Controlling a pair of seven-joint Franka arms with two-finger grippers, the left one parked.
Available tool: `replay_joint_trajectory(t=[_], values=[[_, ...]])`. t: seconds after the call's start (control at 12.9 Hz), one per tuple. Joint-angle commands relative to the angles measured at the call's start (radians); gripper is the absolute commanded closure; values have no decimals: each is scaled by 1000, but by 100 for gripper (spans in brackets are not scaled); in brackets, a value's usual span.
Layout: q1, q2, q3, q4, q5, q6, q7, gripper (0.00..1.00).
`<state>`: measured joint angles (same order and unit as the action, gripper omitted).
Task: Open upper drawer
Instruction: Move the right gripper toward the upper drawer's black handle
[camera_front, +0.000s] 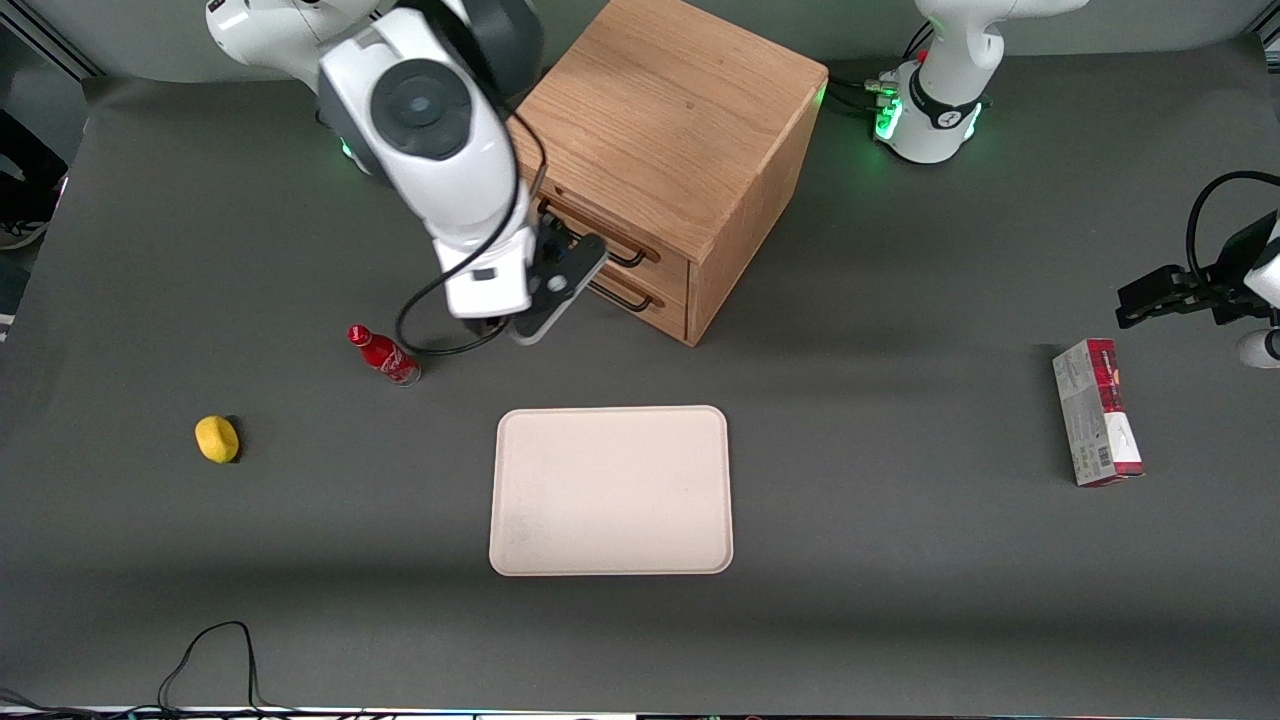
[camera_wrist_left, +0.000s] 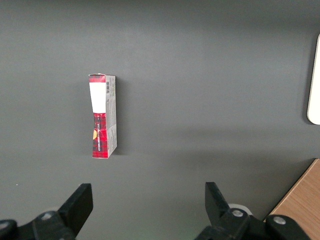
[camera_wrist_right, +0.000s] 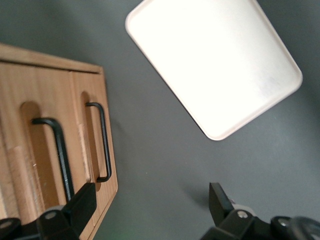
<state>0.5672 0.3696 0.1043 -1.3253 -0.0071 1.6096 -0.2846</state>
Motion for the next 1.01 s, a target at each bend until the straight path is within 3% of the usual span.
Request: replay_joint_trajectory(t=[0.0,0.31,0.62,0.93], values=[[43,-46,-8,-70,-11,36,-84,0],[57,-155,-5,-241,-5,125,-96,0],[68,-202,-8,-295,4,127,-120,0],[66,-199,-15,-296,131,122,-133,0]])
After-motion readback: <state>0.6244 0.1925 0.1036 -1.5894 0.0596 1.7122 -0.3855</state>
